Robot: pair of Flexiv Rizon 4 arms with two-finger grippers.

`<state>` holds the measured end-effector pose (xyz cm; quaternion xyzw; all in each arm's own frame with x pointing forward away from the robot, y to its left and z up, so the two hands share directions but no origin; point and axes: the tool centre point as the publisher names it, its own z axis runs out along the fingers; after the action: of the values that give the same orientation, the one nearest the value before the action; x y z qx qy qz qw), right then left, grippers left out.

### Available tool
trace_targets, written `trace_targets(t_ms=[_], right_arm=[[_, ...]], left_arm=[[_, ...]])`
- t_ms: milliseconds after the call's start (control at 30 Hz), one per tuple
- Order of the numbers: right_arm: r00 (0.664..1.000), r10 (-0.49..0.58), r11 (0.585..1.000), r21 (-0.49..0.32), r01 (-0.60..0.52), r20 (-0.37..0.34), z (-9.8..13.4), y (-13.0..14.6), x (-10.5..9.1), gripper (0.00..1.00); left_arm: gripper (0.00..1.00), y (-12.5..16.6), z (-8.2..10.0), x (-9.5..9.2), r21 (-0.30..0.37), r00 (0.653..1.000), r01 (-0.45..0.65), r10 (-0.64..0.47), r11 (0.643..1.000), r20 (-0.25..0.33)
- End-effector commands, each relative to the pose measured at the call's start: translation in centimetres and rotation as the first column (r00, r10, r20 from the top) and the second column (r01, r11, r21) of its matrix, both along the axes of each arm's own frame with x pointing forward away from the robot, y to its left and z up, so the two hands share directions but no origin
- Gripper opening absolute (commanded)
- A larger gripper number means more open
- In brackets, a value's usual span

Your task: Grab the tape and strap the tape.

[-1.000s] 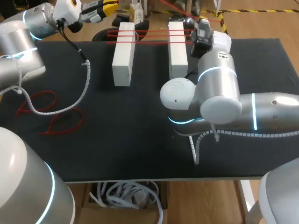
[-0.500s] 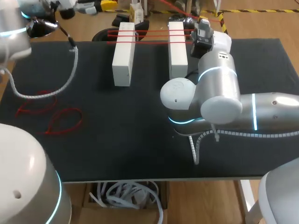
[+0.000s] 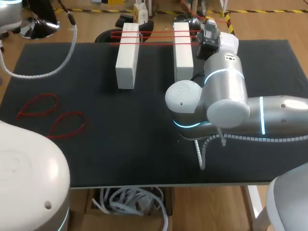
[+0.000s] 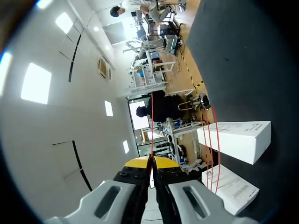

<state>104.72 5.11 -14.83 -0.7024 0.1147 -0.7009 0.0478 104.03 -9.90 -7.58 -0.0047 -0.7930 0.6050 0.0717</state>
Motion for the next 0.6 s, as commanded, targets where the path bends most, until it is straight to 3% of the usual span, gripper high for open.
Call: trace_targets(t_ms=[33, 133, 367, 467, 600], right_arm=[[1.0, 0.004, 1.0, -0.001, -0.004, -0.004, 0.2, -0.2, 0.0, 0.0], [1.0, 0.004, 1.0, -0.001, -0.004, -0.004, 0.2, -0.2, 0.0, 0.0], [1.0, 0.004, 1.0, -0.001, -0.004, -0.004, 0.2, -0.2, 0.0, 0.0], [1.0, 0.004, 1.0, -0.001, -0.004, -0.004, 0.2, -0.2, 0.0, 0.0], [1.0, 0.004, 1.0, -0.001, -0.004, -0.004, 0.2, -0.2, 0.0, 0.0]], left_arm=[[0.0, -0.2, 0.7, -0.4, 0.554, 0.999, 0.029, -0.001, 0.832, -0.052], [0.0, -0.2, 0.7, -0.3, 0.561, 0.999, 0.021, -0.003, 0.827, -0.033], [0.0, -0.9, 1.7, 0.1, 0.726, 0.995, -0.013, -0.06, 0.688, 0.075], [0.0, -0.9, 1.9, 0.0, 0.758, 0.992, -0.05, -0.056, 0.65, 0.113], [0.0, -0.8, 1.7, -0.4, 0.793, 0.991, -0.06, -0.06, 0.607, 0.12]])
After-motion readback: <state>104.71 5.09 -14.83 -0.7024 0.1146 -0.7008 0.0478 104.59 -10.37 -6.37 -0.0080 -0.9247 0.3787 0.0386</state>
